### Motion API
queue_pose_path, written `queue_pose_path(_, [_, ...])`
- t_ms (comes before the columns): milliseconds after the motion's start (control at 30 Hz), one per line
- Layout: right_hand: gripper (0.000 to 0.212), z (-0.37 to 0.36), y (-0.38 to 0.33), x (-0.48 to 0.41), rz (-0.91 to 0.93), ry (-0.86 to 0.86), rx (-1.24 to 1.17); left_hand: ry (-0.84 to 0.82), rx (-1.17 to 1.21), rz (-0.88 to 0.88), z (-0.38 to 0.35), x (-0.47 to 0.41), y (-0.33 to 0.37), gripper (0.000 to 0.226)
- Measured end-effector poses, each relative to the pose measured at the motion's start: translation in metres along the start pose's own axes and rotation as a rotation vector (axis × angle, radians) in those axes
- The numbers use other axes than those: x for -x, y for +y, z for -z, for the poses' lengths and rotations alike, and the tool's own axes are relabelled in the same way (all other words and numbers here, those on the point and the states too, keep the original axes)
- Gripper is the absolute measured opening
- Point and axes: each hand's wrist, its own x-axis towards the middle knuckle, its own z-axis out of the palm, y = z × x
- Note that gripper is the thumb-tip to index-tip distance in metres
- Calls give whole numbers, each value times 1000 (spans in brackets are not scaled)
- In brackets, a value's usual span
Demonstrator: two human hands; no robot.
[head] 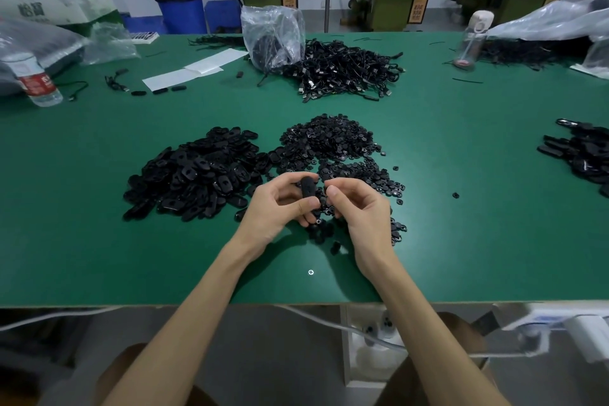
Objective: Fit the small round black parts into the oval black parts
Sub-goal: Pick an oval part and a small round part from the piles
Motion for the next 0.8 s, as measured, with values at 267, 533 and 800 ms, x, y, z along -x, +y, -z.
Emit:
queue_pose_path(267, [16, -4, -1, 0, 15, -32, 83, 173, 161, 20, 3, 0, -3, 16])
queue_pose_path(533, [15, -10, -1, 2, 76, -9, 214, 245, 50, 6, 2, 0, 1, 12])
queue_pose_path(800, [14, -10, 0, 3, 131, 151, 299, 163, 150, 34, -2, 2, 3, 13])
